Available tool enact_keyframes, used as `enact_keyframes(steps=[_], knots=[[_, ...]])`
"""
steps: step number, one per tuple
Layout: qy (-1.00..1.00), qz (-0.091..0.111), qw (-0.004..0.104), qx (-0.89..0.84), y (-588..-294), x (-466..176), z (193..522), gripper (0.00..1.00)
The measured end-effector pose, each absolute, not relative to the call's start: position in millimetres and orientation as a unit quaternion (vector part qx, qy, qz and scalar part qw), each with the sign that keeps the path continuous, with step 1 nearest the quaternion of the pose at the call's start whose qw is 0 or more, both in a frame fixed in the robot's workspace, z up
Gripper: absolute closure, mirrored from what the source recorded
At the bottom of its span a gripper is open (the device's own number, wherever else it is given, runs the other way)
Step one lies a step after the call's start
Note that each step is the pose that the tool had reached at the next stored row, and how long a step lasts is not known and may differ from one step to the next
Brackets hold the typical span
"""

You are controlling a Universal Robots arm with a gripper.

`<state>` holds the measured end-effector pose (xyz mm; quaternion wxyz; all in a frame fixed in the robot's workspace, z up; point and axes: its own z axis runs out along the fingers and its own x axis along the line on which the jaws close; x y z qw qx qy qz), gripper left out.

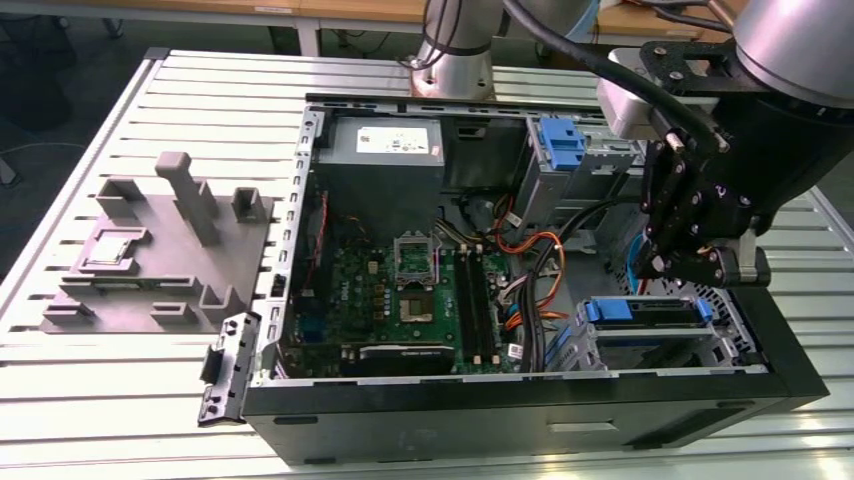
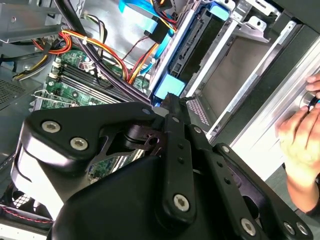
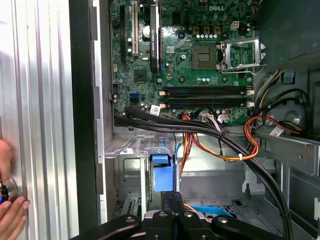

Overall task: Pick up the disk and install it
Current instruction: 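Insert the first disk wire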

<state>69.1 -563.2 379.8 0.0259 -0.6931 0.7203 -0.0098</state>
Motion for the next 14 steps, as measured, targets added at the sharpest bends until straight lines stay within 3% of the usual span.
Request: enact_keyframes(steps=[14], knots=[[0.697,-0.008,0.026,-0.717,-563.0,82.5,381.0,0.90]])
